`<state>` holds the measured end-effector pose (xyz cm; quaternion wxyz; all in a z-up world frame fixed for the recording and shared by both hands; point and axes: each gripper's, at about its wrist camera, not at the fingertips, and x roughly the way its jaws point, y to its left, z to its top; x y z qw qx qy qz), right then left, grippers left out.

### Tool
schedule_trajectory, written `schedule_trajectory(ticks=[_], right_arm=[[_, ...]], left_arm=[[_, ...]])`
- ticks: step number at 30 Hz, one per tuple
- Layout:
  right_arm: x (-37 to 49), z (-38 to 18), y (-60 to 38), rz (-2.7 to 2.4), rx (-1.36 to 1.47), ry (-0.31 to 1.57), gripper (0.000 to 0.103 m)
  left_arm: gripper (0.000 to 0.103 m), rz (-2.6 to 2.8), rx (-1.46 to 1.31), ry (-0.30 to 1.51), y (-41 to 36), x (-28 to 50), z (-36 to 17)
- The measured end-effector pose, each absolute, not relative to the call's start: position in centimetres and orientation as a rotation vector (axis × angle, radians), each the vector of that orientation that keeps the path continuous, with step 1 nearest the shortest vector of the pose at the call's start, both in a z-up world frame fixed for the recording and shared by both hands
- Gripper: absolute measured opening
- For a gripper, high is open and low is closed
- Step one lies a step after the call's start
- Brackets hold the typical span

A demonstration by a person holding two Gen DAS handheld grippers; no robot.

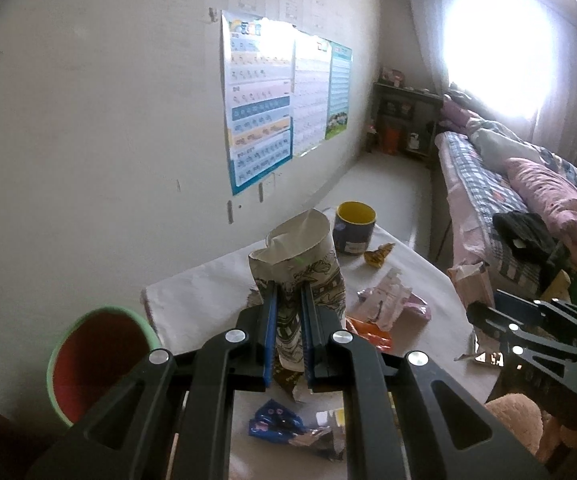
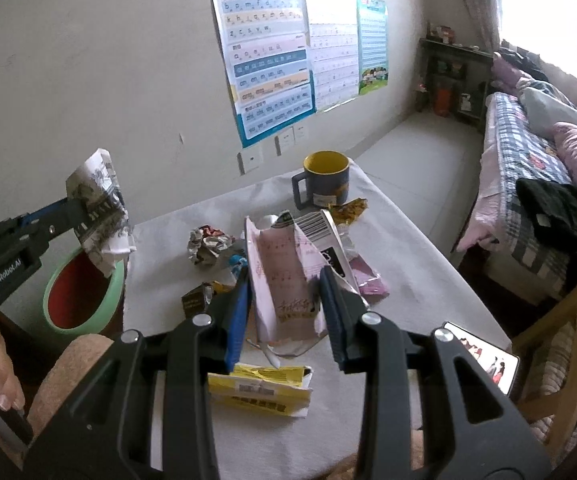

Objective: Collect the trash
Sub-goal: 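Carry the pink paper and white bag with both tools to the bucket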

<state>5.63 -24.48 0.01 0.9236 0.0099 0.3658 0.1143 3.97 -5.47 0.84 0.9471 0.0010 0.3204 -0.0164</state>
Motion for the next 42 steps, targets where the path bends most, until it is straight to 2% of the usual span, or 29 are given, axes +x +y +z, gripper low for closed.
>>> schedule_trajectory(ticks=[29,42], right_arm=[[6.5,-0.2,-20.9,0.344,-0.005,0.777,0.034],[6.7,0.8,-13.7,0.448,-0.091,0.767,0.034]], left_arm=[[0.008,0.049,0.017,0.626,-3.8,4.0,1.9],[0.008,0.139,-0.034,0.697,2.2,3.7,-1.0]])
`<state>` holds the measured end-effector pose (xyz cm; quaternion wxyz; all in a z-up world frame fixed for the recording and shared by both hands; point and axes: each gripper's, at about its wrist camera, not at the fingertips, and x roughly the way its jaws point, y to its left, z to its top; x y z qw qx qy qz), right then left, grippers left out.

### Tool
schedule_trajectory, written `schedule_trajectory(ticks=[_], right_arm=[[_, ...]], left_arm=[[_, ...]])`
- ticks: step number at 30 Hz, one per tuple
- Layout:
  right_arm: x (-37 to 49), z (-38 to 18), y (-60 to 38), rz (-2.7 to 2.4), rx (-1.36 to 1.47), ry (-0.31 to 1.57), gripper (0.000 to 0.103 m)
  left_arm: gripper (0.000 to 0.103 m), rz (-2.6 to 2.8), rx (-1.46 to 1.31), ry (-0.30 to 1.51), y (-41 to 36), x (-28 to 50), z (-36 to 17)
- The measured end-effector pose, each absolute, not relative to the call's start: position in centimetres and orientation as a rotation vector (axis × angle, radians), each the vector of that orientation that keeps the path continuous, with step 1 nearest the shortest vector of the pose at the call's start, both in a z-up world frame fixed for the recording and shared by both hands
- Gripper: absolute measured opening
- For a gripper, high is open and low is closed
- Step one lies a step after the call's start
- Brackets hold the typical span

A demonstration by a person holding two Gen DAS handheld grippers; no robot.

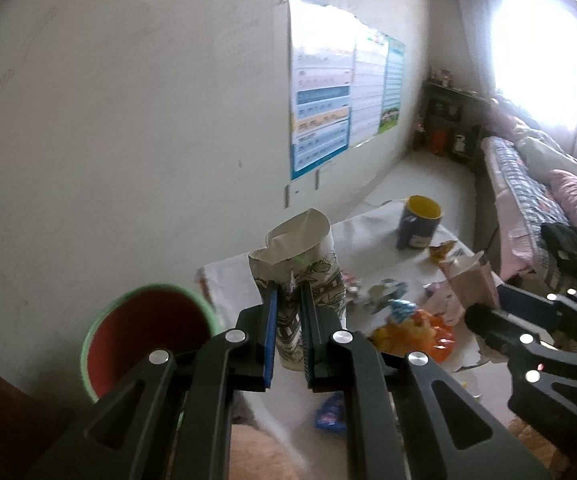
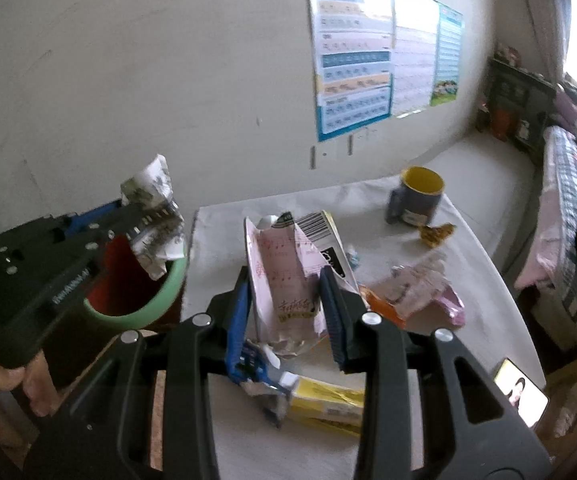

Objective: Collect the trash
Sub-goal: 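Carry the pink paper and white bag with both tools to the bucket, then open both tools over the bucket to drop the paper items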

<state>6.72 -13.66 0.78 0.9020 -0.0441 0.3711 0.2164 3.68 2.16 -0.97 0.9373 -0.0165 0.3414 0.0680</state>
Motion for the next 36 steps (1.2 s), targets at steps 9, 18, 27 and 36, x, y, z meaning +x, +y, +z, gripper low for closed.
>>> schedule_trajectory(ticks=[9,18,27,36], right_arm=[[7.0,0.2,-8.1,0.496,-0.155,0.775,0.034],[7.4,-2.5,-1.7,0.569,-0.209,0.838,0.034],[8.9,-5.6,5.3,0.694,-0.18,0.944,0.034],[11.3,-7.1,9.4,0.732,-0.113,0.995,0.056]], left_arm=[[0.008,0.232,-0.077,0.745,8.7,2.7,-3.8],[0.009,0.305,-0.139,0.8,14.8,1.7,-7.6],[0.009,0.365,-0.213,0.855,19.4,1.2,-10.9],[0.052,0.433,-0.214,0.894,21.8,1.6,-12.7]])
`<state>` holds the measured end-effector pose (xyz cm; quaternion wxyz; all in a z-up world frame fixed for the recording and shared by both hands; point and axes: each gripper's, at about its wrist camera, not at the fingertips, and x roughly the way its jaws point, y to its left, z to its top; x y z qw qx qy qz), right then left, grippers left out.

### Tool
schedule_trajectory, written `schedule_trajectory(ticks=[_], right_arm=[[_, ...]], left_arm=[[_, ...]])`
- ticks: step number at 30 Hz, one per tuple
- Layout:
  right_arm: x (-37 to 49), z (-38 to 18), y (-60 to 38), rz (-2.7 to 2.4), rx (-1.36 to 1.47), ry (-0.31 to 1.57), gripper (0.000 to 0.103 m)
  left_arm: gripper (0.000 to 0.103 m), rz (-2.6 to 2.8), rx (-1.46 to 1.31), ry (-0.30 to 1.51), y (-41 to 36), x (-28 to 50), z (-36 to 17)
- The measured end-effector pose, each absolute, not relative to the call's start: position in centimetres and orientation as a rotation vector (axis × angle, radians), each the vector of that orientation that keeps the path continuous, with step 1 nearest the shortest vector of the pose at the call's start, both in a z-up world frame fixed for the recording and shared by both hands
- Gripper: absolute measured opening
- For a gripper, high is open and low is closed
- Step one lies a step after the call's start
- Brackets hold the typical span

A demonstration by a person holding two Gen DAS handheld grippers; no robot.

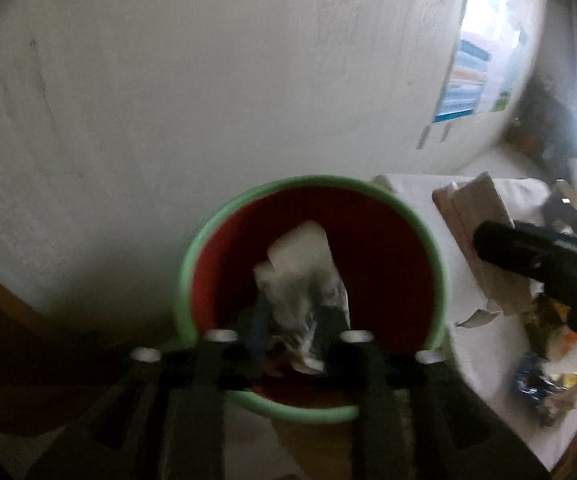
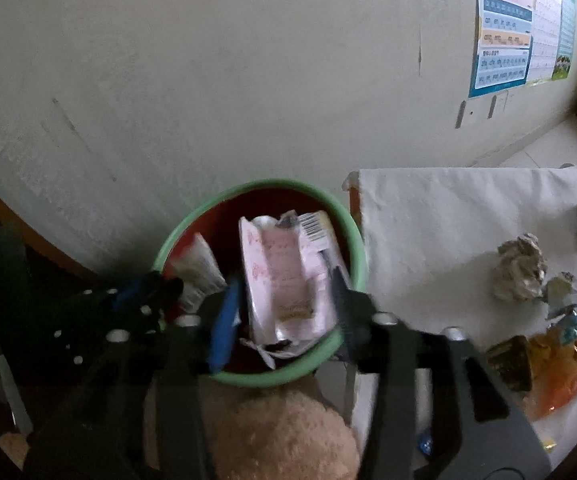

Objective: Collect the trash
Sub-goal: 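Open both tools over the bucket to drop the paper items, then move both tools back over the remaining trash on the table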

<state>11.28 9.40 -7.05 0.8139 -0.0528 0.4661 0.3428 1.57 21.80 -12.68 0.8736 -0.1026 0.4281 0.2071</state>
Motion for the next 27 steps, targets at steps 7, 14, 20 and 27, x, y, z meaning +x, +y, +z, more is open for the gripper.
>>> schedule_trajectory(ticks=[7,14,20,27], right_arm=[[10.5,-5.6,6.6,0.698,-0.074,0.932,0.064],[9.5,-3.4,-0.2,0.572,-0.112,0.862,0.066],[8.3,-2.5,-5.4,0.461,-0.128,0.844,0.066],[6.6,-1.0,-8.6,0.362,-0.17,0.819,0.066]], left_arm=[[0.056,0.434,-0.196,0.846,20.6,1.3,-10.4],[0.057,0.377,-0.117,0.737,16.7,1.3,-5.1],[0.057,0.323,-0.076,0.673,13.5,1.4,-2.0],[0.057,0.243,-0.049,0.665,9.5,1.5,-1.1]])
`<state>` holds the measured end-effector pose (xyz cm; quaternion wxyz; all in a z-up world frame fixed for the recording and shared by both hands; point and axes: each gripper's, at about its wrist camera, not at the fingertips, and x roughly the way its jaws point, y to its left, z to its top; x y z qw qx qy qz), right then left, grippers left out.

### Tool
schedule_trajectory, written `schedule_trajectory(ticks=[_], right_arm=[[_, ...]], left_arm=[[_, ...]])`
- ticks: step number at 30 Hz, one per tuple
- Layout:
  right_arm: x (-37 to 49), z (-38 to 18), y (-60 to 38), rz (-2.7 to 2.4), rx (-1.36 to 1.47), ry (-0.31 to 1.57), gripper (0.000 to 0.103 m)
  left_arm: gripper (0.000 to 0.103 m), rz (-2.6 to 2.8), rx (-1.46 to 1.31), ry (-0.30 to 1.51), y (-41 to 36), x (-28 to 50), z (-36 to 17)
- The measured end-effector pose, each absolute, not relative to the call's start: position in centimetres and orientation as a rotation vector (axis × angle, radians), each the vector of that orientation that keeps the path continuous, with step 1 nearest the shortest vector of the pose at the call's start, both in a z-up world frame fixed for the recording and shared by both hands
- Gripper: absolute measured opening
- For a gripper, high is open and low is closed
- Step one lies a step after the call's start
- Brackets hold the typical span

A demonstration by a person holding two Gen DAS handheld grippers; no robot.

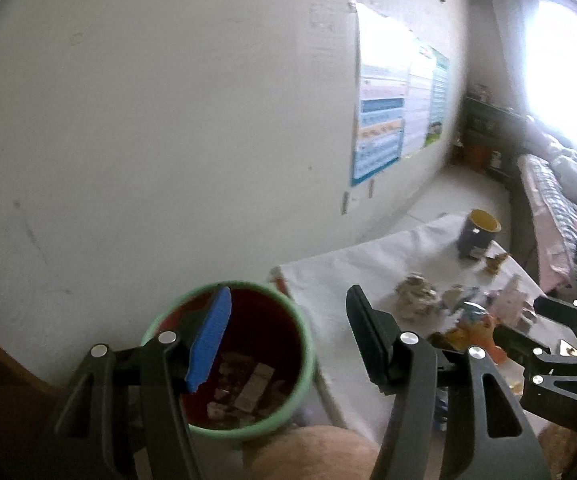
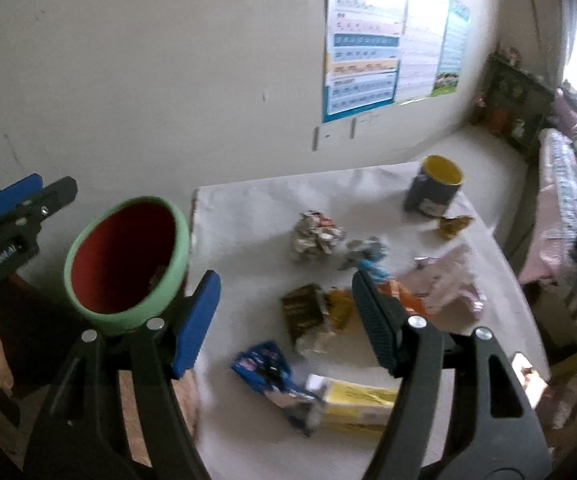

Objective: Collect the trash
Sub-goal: 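Move both tools back over the remaining trash on the table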

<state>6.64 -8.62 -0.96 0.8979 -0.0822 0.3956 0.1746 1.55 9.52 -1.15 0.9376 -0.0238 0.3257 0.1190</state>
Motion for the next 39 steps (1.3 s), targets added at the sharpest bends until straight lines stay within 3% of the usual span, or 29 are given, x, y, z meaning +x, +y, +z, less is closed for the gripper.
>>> schedule_trajectory(ticks=[18,22,30,39], right_arm=[[5.5,1.2,-14.8,0.264,-0.139,0.76,0.069],[5.9,0.8,-16.2,0.251,-0.126,0.764,0.075],[7.3,-4.8,-23.1,0.105,-0.044,0.888,0.075],[5.8,-10.5,-27.7,0.015,0.031,1.025,0.075]], left_arm=[[0.057,0.069,0.046,0.75,0.3,2.6,-2.8],[0.058,0.04,0.04,0.775,-0.4,2.9,-3.5],[0.059,-0.072,-0.069,0.932,-1.6,4.3,-9.2],[0.059,-0.148,-0.253,1.105,-3.0,11.1,-15.6]])
